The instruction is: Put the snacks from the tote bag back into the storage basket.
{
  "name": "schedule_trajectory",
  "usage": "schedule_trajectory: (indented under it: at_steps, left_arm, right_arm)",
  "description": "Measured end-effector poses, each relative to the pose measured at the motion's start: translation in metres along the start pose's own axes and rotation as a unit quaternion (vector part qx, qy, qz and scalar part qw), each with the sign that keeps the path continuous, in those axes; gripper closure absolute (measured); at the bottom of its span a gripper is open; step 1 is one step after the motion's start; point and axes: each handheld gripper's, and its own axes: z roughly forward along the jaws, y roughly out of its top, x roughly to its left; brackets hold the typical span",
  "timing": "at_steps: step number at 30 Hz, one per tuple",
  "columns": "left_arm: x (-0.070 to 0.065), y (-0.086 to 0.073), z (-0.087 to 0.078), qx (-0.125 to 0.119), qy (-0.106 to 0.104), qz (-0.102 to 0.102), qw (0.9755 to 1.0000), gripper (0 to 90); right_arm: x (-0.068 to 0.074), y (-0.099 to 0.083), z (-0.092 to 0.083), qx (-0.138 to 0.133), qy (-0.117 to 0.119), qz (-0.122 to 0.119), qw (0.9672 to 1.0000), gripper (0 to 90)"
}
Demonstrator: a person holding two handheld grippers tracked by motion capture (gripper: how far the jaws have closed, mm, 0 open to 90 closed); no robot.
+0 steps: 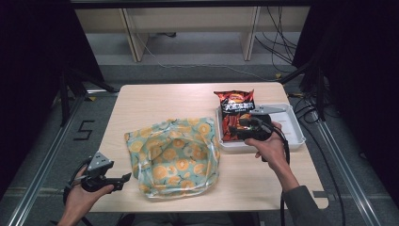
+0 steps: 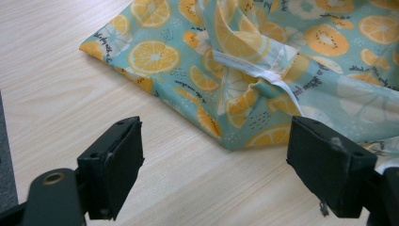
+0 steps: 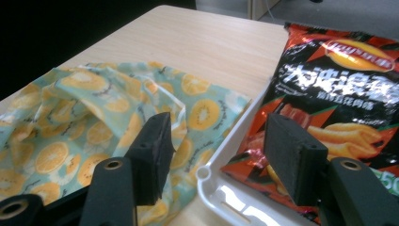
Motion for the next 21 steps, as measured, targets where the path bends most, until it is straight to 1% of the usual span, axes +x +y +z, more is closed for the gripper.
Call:
schedule_trajectory:
  at_steps: [1,2,3,4,5,6,7,8,9,10,11,12,13,14,15,16,17,18,19,20,21]
  left_arm:
    - [0.000,0.000,-0.001,0.000,0.003,0.007,1.0000,18.5]
    - [0.000,0.000,-0.001,-0.001,0.006,0.007,1.0000,18.5]
    - [0.000,0.001,-0.002,0.001,0.008,0.006,1.0000,18.5]
    - [0.000,0.001,-0.002,0.000,0.008,0.006,0.9999,18.5]
    - [0.000,0.001,-0.002,0.001,0.008,0.006,1.0000,18.5]
    - [0.000,0.000,-0.002,0.000,0.008,0.005,1.0000,18.5]
    - [0.001,0.000,-0.002,-0.004,0.004,0.005,1.0000,18.5]
    - [0.001,0.000,-0.002,-0.002,0.003,0.004,1.0000,18.5]
    - [0.001,0.000,-0.002,-0.003,0.003,0.004,1.0000,18.5]
    - [0.001,0.000,-0.002,-0.004,0.003,0.004,1.0000,18.5]
    - [0.000,0.000,-0.001,-0.008,0.002,-0.001,1.0000,18.5]
    - [-0.002,0.000,0.000,-0.019,0.003,-0.012,0.9998,18.5]
    - [0.001,0.001,-0.003,0.001,0.002,0.005,1.0000,18.5]
    - [0.001,0.001,-0.002,-0.001,0.002,0.005,1.0000,18.5]
    - [0.000,0.000,-0.002,-0.003,0.000,0.001,1.0000,18.5]
    - [0.000,0.000,-0.002,-0.005,-0.002,-0.001,1.0000,18.5]
    - [0.000,0.000,-0.002,-0.006,-0.001,-0.001,1.0000,18.5]
    - [0.001,0.001,-0.002,-0.005,0.001,0.007,1.0000,18.5]
    - [0.000,0.001,-0.002,-0.005,0.001,0.005,1.0000,18.5]
    - [0.001,0.001,-0.002,-0.005,0.001,0.005,1.0000,18.5]
    - [0.000,0.000,-0.001,-0.006,-0.002,-0.002,1.0000,18.5]
  right_arm:
    - [0.001,-0.001,0.000,0.001,0.002,0.001,1.0000,43.2]
    - [0.001,-0.003,0.001,-0.004,0.007,-0.005,0.9999,43.2]
    - [0.002,-0.004,0.000,0.000,0.005,-0.004,1.0000,43.1]
    - [0.005,-0.005,0.000,-0.001,0.007,0.011,0.9999,43.1]
    - [0.005,-0.006,-0.001,0.005,0.003,0.008,1.0000,43.0]
    - [0.004,-0.006,0.000,-0.001,0.009,-0.001,1.0000,43.0]
    - [0.006,-0.008,-0.001,-0.002,0.008,0.013,0.9999,42.9]
    - [0.004,-0.009,-0.001,-0.001,0.005,-0.003,1.0000,42.8]
    - [0.005,-0.010,-0.001,-0.004,0.008,-0.002,1.0000,42.7]
    - [0.007,-0.011,-0.002,0.001,0.005,0.006,1.0000,42.7]
    - [0.008,-0.012,-0.002,-0.004,0.007,0.004,1.0000,42.5]
    - [0.008,-0.014,-0.002,-0.003,0.016,0.006,0.9999,42.3]
    - [0.010,-0.015,-0.002,-0.004,0.013,0.010,0.9999,42.2]
    - [0.010,-0.016,-0.002,-0.006,0.013,0.000,0.9999,42.1]
    - [0.010,-0.017,-0.002,-0.005,0.016,-0.003,0.9999,41.9]
    - [0.013,-0.018,-0.003,-0.001,0.019,0.012,0.9997,41.8]
    - [0.013,-0.020,-0.002,-0.005,0.021,0.005,0.9998,41.7]
    - [0.015,-0.020,-0.003,-0.001,0.024,0.011,0.9997,41.4]
    - [0.013,-0.022,-0.002,-0.004,0.019,-0.001,0.9998,41.2]
    - [0.013,-0.023,-0.003,-0.002,0.023,-0.003,0.9997,41.0]
    - [0.014,-0.025,-0.003,0.000,0.023,-0.001,0.9997,40.9]
